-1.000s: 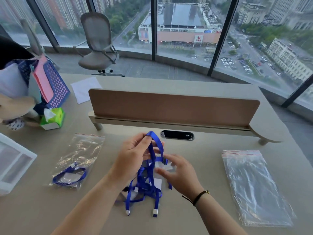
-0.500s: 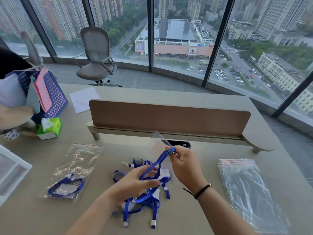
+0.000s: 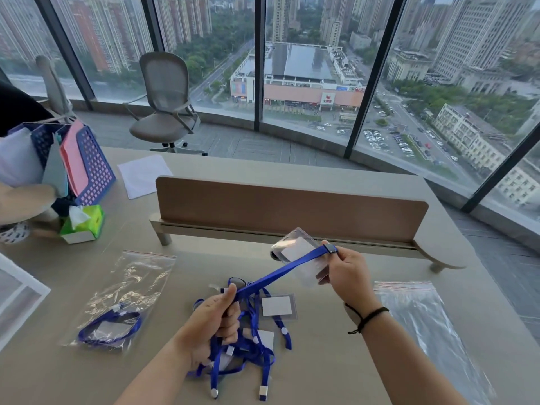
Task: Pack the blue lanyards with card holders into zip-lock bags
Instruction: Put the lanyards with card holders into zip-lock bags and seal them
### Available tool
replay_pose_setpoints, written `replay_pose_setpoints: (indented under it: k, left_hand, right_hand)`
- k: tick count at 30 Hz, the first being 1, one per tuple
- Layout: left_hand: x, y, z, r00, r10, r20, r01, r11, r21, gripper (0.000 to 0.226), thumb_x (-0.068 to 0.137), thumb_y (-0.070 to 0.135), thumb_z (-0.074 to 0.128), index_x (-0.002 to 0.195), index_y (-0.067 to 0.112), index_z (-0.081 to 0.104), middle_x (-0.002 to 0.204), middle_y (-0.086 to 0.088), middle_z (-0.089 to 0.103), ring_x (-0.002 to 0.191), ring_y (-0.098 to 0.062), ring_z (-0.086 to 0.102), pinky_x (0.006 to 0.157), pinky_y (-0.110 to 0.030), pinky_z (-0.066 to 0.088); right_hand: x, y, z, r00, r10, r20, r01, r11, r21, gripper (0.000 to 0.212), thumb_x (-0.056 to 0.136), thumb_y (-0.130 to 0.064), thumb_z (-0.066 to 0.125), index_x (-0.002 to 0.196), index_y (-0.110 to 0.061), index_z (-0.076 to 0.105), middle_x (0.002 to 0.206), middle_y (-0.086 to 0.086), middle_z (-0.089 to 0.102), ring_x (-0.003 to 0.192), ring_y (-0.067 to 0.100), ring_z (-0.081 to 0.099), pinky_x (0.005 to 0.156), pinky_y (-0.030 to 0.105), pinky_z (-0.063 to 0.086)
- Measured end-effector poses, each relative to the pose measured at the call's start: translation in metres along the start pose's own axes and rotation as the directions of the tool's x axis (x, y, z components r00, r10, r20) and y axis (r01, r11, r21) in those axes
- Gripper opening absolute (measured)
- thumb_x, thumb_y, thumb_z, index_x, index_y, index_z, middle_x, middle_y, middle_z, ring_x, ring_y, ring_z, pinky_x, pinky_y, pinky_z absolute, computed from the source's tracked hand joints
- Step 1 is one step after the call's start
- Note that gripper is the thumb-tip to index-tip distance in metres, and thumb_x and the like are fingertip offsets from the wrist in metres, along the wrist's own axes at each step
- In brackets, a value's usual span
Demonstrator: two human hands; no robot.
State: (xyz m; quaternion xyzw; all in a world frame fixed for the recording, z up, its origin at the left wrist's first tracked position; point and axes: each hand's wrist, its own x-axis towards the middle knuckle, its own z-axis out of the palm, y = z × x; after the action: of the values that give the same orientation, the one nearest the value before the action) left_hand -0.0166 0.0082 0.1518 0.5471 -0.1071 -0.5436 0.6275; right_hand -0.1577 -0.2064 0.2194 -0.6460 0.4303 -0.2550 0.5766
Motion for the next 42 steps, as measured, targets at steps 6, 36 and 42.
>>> replay_pose_setpoints:
  k: [6, 36, 42]
  left_hand:
    - [0.009, -0.008, -0.019, 0.980, -0.136, 0.148, 0.121, 0.987, 0.108, 0.022, 0.101, 0.022, 0.053, 0.091, 0.004, 0.062, 0.062, -0.009, 0.047, 0.047, -0.019, 0.041, 0.045, -0.028, 0.040]
    - [0.063, -0.037, 0.104, 0.955, 0.120, -0.272, -0.014, 0.932, 0.362, 0.030, 0.085, 0.039, 0.075, 0.105, 0.019, 0.063, 0.092, -0.006, 0.074, 0.078, -0.022, 0.068, 0.068, -0.035, 0.057]
    - [0.103, -0.051, 0.147, 0.986, -0.045, -0.162, 0.090, 0.955, 0.284, 0.013, 0.093, 0.015, 0.069, 0.103, 0.007, 0.071, 0.071, -0.014, 0.050, 0.047, -0.015, 0.028, 0.044, -0.026, 0.025]
  right_hand:
    - [-0.011, -0.002, 0.006, 0.974, 0.083, 0.210, -0.152, 0.929, 0.338, 0.029, 0.101, -0.003, 0.047, 0.096, -0.009, 0.075, 0.085, 0.011, 0.074, 0.075, 0.025, 0.064, 0.069, 0.038, 0.062]
    - [-0.032, 0.086, -0.015, 0.891, 0.448, 0.074, -0.417, 0.745, 0.521, 0.019, 0.098, 0.005, 0.050, 0.109, -0.001, 0.063, 0.100, 0.026, 0.072, 0.066, 0.025, 0.070, 0.057, 0.034, 0.059]
    - [-0.017, 0.112, -0.082, 0.867, 0.468, 0.174, -0.481, 0.691, 0.540, 0.026, 0.086, 0.007, 0.068, 0.111, 0.001, 0.062, 0.092, 0.020, 0.071, 0.068, 0.030, 0.067, 0.074, 0.045, 0.061]
